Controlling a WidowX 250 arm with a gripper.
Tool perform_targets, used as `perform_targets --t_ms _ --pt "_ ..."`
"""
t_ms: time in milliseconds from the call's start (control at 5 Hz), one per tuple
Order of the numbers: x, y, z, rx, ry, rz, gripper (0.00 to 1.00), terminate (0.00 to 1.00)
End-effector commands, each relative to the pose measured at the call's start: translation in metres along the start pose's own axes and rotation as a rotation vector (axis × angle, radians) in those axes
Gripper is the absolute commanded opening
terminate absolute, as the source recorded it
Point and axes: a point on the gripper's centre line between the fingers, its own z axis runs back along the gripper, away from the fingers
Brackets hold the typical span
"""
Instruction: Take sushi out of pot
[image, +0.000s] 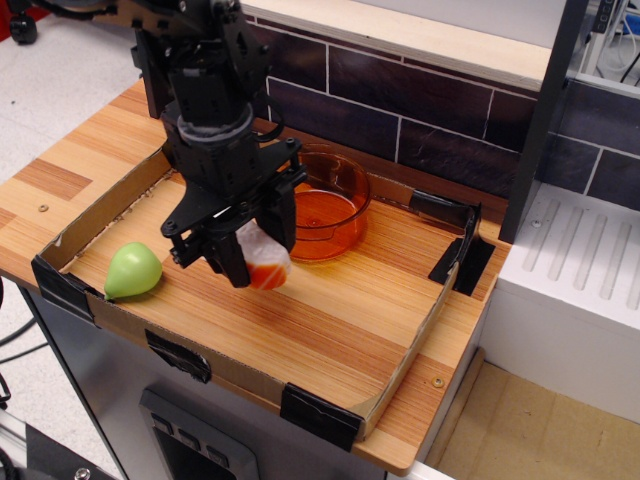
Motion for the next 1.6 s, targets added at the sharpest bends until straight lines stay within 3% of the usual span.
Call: perform_targets --t_ms 0,200,400,600,1000,1200,1400 --pt "0.026 0.003 -0.009 0.014 -0.019 -0.009 0.00 0.00" --pt "0.026 0.004 -0.015 0.048 -0.027 -0.019 1.00 0.00" --pt "0.022 0.002 -0.007 0.029 -0.021 -0.049 1.00 0.00" --pt "0.020 0.000 0.016 -0.037 -0.023 -0.034 1.00 0.00" --pt "0.018 -0.013 0.083 -0.140 0.029 0.018 1.00 0.00" --pt "0.018 -0.013 0.083 -0.140 0.029 0.018 1.00 0.00" --pt "0.018 -0.013 0.083 -0.140 0.029 0.018 1.00 1.00"
